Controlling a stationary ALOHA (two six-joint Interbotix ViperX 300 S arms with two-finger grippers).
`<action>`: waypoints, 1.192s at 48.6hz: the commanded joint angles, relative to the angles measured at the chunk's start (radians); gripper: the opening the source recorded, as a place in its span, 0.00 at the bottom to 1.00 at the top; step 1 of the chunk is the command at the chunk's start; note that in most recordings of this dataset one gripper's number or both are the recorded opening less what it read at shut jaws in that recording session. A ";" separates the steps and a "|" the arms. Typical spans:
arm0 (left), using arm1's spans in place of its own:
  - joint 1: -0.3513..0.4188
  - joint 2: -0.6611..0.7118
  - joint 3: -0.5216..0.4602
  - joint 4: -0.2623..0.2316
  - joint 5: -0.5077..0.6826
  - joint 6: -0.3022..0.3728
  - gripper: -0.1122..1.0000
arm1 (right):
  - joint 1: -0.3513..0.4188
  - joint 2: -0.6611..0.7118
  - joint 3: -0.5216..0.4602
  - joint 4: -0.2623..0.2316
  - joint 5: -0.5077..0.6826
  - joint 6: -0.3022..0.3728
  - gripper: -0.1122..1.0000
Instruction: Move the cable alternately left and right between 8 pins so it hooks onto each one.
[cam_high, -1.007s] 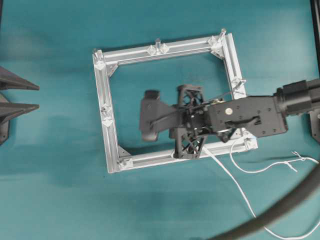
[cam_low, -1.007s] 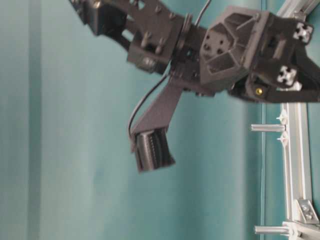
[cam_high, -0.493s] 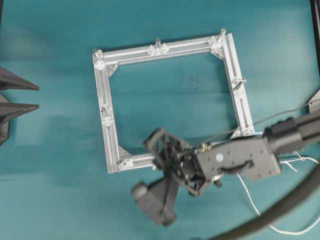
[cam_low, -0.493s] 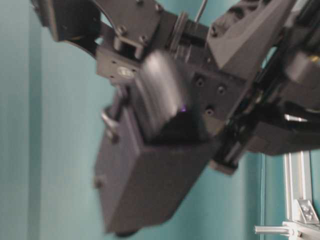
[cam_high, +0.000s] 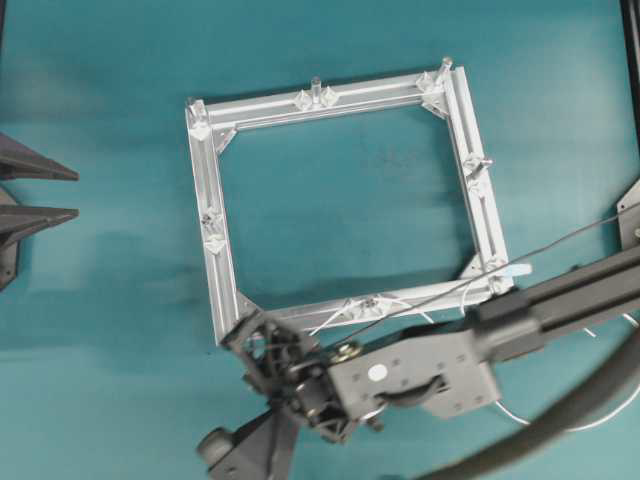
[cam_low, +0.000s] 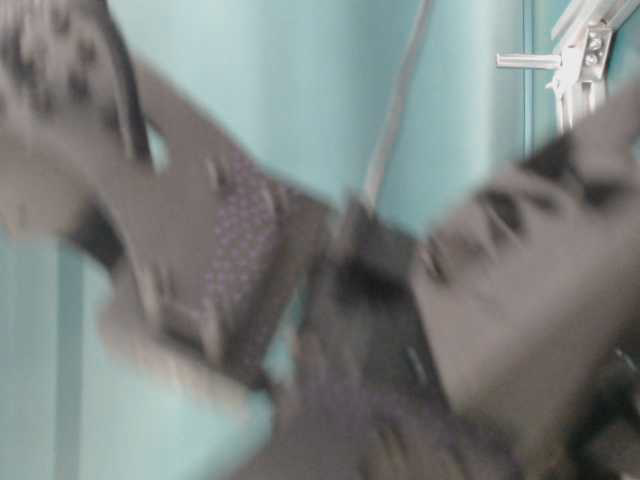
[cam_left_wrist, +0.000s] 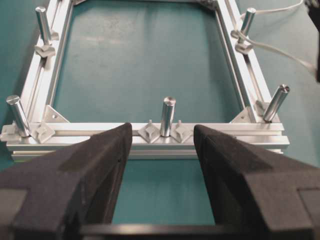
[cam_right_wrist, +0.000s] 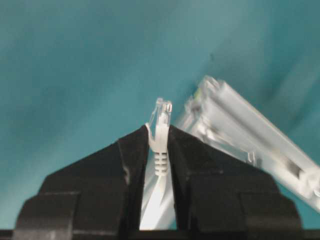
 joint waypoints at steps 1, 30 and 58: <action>-0.005 0.008 -0.011 -0.002 -0.011 0.002 0.60 | 0.011 0.012 -0.104 0.040 0.023 0.000 0.23; -0.005 0.008 -0.011 -0.002 -0.011 0.000 0.60 | -0.049 0.265 -0.540 0.100 0.163 0.575 0.23; -0.005 0.008 -0.012 -0.002 -0.005 -0.031 0.60 | -0.140 0.275 -0.543 -0.114 0.137 1.147 0.23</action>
